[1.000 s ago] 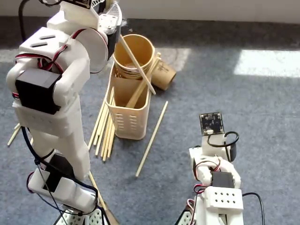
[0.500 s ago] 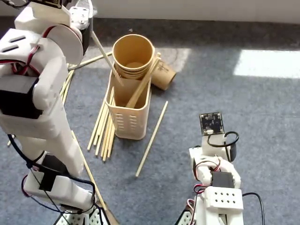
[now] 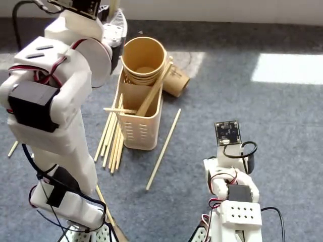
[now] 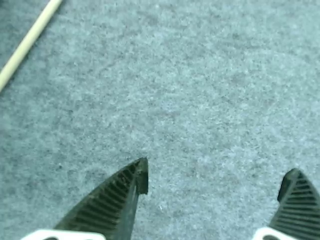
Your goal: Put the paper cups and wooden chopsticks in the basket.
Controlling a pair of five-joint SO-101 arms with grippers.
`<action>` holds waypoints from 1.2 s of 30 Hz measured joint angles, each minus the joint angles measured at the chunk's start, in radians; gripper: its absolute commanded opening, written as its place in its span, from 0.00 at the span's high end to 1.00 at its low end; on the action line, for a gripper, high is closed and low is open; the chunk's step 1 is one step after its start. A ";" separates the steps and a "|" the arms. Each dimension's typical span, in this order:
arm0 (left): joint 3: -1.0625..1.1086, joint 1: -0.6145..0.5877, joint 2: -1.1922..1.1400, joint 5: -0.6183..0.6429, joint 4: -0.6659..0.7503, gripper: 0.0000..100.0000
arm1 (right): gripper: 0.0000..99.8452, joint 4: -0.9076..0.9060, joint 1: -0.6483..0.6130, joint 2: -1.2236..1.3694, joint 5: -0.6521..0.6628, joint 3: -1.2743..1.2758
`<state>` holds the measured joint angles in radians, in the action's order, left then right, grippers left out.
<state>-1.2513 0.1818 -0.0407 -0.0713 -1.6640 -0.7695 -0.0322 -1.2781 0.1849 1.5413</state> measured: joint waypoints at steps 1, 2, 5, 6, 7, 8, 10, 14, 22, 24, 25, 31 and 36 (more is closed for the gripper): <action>0.000 0.017 0.000 0.011 -0.008 1.00 | 0.61 0.000 0.000 0.000 0.000 0.000; 0.008 0.023 0.000 0.029 -0.009 1.00 | 0.61 0.000 0.000 0.000 0.000 0.000; 0.055 0.025 -0.011 0.069 -0.009 1.00 | 0.61 0.000 0.000 0.000 0.000 0.000; 0.072 0.023 -0.021 0.078 -0.009 1.00 | 0.61 0.000 0.000 0.000 0.000 0.000; 0.083 0.023 -0.031 0.089 -0.009 1.00 | 0.61 0.000 0.000 0.000 0.000 0.000; 0.086 0.023 -0.040 0.094 -0.009 1.00 | 0.61 0.000 0.000 0.000 0.000 0.000; 0.087 0.028 -0.044 0.095 -0.008 1.00 | 0.61 0.000 0.000 0.000 0.000 0.000; 0.084 0.051 -0.044 0.104 0.018 1.00 | 0.61 0.000 0.000 0.000 0.000 0.000; 0.084 0.101 -0.051 0.160 0.002 0.98 | 0.61 0.000 0.000 0.000 0.000 0.000; 0.084 0.098 -0.051 0.161 0.002 0.94 | 0.61 0.000 0.000 0.000 0.000 0.000; 0.084 0.098 -0.051 0.161 0.002 0.92 | 0.61 0.000 0.000 0.000 0.000 0.000; 0.084 0.101 -0.051 0.120 0.002 0.90 | 0.61 0.000 0.000 0.000 0.000 0.000; 0.084 0.104 -0.051 0.078 0.002 0.90 | 0.61 0.000 0.000 0.000 0.000 0.000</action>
<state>-1.1669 0.2862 -0.0913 0.0069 -1.6625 -0.7695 -0.0322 -1.2781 0.1849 1.5413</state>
